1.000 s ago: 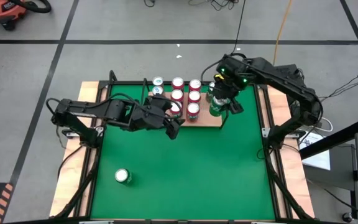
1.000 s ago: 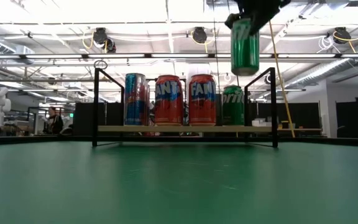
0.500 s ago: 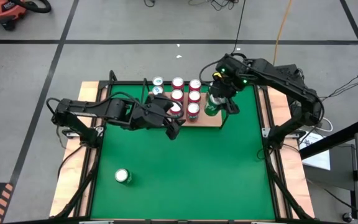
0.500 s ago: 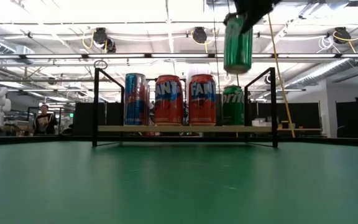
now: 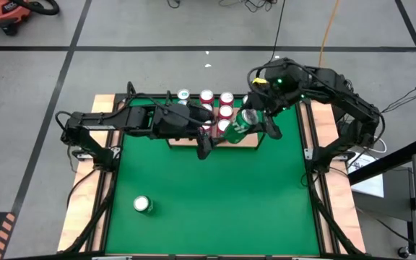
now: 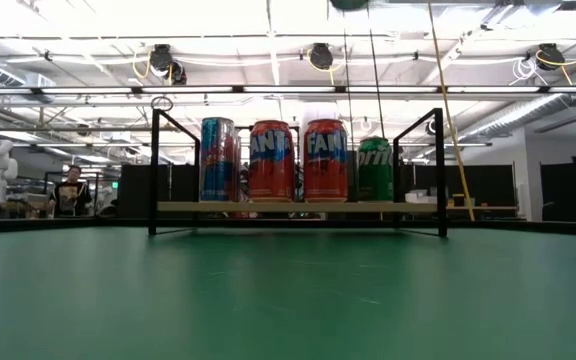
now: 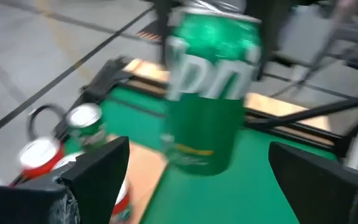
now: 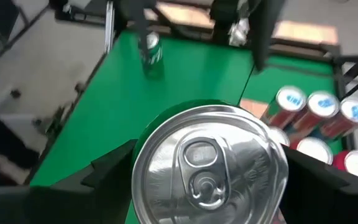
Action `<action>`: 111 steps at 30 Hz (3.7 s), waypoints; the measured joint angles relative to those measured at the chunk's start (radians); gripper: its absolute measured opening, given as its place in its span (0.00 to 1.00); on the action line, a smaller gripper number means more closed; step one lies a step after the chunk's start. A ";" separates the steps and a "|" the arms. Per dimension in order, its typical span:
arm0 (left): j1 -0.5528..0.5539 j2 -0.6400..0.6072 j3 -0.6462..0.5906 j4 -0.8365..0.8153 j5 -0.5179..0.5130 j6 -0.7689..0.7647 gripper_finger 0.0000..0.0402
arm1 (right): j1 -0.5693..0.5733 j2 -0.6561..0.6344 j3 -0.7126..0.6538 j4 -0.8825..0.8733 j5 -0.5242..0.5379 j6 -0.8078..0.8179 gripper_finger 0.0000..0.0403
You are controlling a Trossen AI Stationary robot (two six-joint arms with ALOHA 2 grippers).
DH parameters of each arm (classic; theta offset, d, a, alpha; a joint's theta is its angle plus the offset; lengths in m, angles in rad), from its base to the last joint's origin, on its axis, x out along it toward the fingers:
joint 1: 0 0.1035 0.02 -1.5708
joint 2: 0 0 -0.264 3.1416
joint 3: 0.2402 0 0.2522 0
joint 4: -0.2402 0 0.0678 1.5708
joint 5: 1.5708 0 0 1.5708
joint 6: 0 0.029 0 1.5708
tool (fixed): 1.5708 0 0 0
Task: Place canned beverage on shelf
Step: Put the green soda can on the shelf aligned with the other green soda can
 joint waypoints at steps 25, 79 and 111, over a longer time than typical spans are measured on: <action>-0.028 0.050 0.000 0.014 0.058 -0.021 0.70 | 0.112 0.001 0.026 0.178 0.045 0.168 0.74; -0.098 0.228 -0.001 0.188 -0.604 0.117 0.71 | 0.068 0.120 0.312 -0.285 0.336 0.699 0.89; -0.081 0.258 0.000 0.192 -0.584 0.114 0.71 | 0.011 0.169 0.312 -0.291 0.197 0.590 0.86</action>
